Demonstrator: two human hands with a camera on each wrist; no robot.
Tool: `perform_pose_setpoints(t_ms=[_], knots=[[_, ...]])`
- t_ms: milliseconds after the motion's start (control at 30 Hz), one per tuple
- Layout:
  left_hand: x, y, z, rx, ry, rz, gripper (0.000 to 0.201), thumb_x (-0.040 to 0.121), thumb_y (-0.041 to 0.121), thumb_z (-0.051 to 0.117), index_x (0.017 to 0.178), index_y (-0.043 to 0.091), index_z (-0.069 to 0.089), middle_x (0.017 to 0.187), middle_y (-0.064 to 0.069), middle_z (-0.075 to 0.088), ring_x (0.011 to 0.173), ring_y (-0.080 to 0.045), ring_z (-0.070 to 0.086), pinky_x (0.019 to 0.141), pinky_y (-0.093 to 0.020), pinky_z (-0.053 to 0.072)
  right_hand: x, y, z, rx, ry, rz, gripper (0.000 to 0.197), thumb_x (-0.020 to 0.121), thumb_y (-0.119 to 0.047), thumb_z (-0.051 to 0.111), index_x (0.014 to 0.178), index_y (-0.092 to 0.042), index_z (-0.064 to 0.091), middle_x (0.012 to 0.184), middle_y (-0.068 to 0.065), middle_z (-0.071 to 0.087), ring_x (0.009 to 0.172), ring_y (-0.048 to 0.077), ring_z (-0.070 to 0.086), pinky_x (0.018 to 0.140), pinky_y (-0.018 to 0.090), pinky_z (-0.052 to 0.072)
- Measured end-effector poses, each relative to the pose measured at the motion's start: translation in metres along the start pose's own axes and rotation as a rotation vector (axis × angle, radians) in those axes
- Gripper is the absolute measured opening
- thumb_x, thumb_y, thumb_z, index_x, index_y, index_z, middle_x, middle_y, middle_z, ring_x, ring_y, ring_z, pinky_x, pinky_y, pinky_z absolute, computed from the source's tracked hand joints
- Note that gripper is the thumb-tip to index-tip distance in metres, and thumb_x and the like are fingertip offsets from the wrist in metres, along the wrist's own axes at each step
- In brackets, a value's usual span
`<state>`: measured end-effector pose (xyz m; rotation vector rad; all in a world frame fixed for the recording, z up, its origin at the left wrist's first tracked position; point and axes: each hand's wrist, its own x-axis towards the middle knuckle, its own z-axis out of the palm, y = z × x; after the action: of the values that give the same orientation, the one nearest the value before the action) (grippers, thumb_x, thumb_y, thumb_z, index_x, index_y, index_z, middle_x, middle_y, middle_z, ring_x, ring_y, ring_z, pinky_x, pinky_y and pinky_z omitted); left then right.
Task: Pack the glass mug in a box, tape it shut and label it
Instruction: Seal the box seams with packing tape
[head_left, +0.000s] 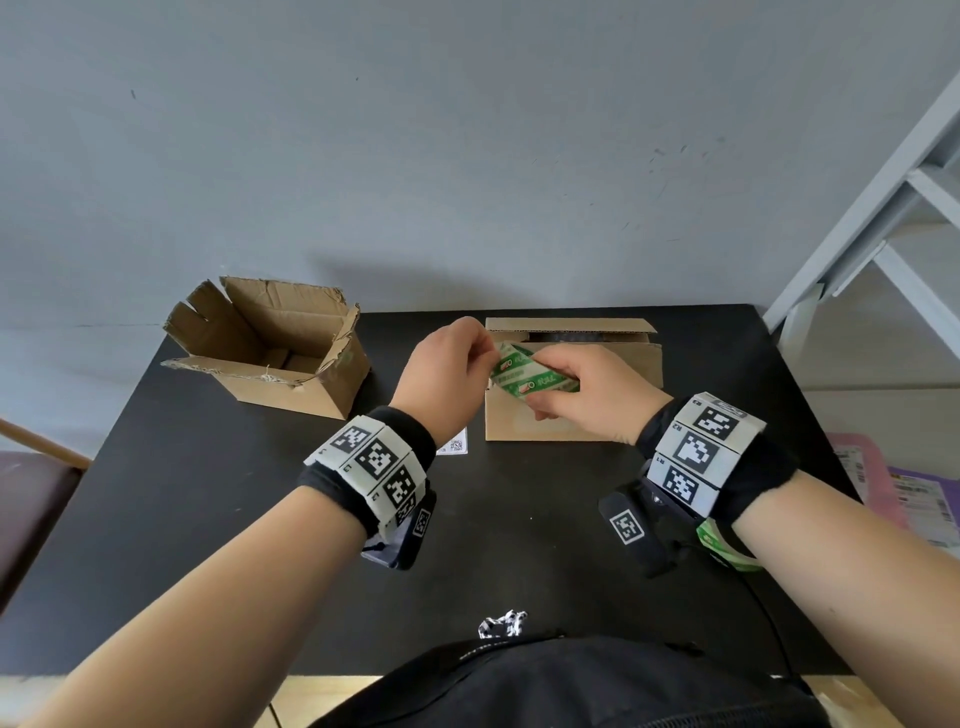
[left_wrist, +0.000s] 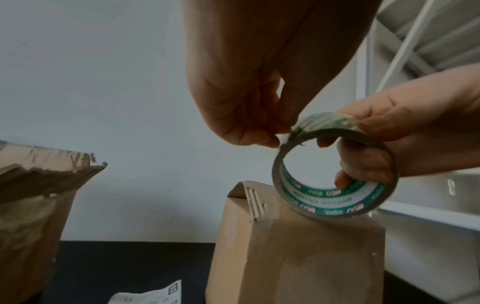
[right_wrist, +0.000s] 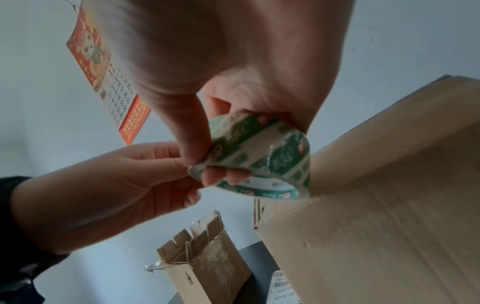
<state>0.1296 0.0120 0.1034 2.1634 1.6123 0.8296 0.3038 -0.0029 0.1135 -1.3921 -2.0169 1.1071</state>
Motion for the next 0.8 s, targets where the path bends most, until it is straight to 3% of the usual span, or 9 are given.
perform_pose_setpoints(t_ms=[167,267,333,433,533,600,700,800], knots=[[0.002,-0.001,-0.004,-0.063,-0.085,-0.024,0.010,0.093,0.012,0.052,0.084,0.010,0.050,0.069,0.011,0.046,0.060,-0.003,0.043,0.054,-0.005,0.035,-0.001,0.002,-0.002,0.034,-0.025,0.024,0.012,0.085,-0.012,0.065,0.093,-0.020,0.061,0.078,-0.012,0.065,0.069,0.001,0.065,0.073,0.019,0.052],[0.002,0.004,-0.008,-0.155,-0.171,-0.070,0.014,0.093,0.009,0.049,0.080,0.011,0.047,0.071,0.008,0.053,0.068,-0.009,0.055,0.062,-0.012,0.043,-0.002,0.004,-0.003,0.032,0.001,0.060,0.014,0.086,-0.014,0.064,0.099,-0.019,0.060,0.076,-0.014,0.063,0.067,0.002,0.064,0.067,0.015,0.050],[0.002,0.008,-0.009,-0.265,-0.226,-0.127,0.018,0.093,0.006,0.047,0.076,0.014,0.044,0.076,0.003,0.061,0.077,-0.014,0.064,0.070,-0.024,0.053,-0.004,0.005,-0.005,-0.004,0.031,0.078,0.016,0.087,-0.017,0.064,0.102,-0.019,0.061,0.075,-0.015,0.063,0.067,0.003,0.064,0.063,0.011,0.048],[0.000,0.010,-0.010,-0.419,-0.256,-0.233,0.014,0.096,0.007,0.045,0.082,0.011,0.045,0.085,-0.011,0.065,0.075,-0.007,0.067,0.070,-0.023,0.057,-0.007,0.003,-0.007,-0.012,0.035,0.082,0.017,0.087,-0.018,0.064,0.103,-0.018,0.063,0.076,-0.016,0.063,0.066,0.003,0.064,0.056,0.009,0.047],[-0.001,0.010,-0.012,-0.466,-0.257,-0.271,0.011,0.096,0.009,0.047,0.085,0.011,0.046,0.087,-0.013,0.067,0.073,-0.006,0.068,0.069,-0.022,0.058,-0.009,0.001,-0.007,-0.003,0.040,0.071,0.018,0.086,-0.019,0.065,0.104,-0.016,0.063,0.077,-0.015,0.063,0.061,0.000,0.062,0.050,0.008,0.044],[-0.002,0.010,-0.013,-0.520,-0.215,-0.303,0.008,0.094,0.007,0.050,0.087,0.011,0.047,0.086,-0.012,0.066,0.070,-0.007,0.068,0.066,-0.020,0.058,-0.010,0.001,-0.007,-0.007,0.051,0.064,0.019,0.086,-0.020,0.065,0.104,-0.014,0.065,0.078,-0.012,0.064,0.060,0.001,0.063,0.051,0.010,0.046],[-0.003,0.009,-0.017,-0.553,-0.150,-0.335,0.019,0.086,0.013,0.065,0.092,0.013,0.047,0.081,-0.005,0.064,0.065,-0.007,0.067,0.062,-0.019,0.056,-0.013,0.002,-0.008,-0.019,0.064,0.061,0.021,0.086,-0.020,0.065,0.105,-0.012,0.066,0.080,-0.007,0.066,0.064,0.007,0.064,0.063,0.025,0.057],[-0.005,0.005,-0.015,-0.406,-0.179,-0.312,0.039,0.077,0.031,0.075,0.103,0.014,0.051,0.091,0.000,0.064,0.083,-0.012,0.065,0.076,-0.026,0.056,-0.016,0.001,-0.008,0.026,0.072,0.038,0.021,0.086,-0.018,0.064,0.106,-0.012,0.066,0.082,-0.001,0.067,0.065,0.008,0.064,0.066,0.029,0.058]])
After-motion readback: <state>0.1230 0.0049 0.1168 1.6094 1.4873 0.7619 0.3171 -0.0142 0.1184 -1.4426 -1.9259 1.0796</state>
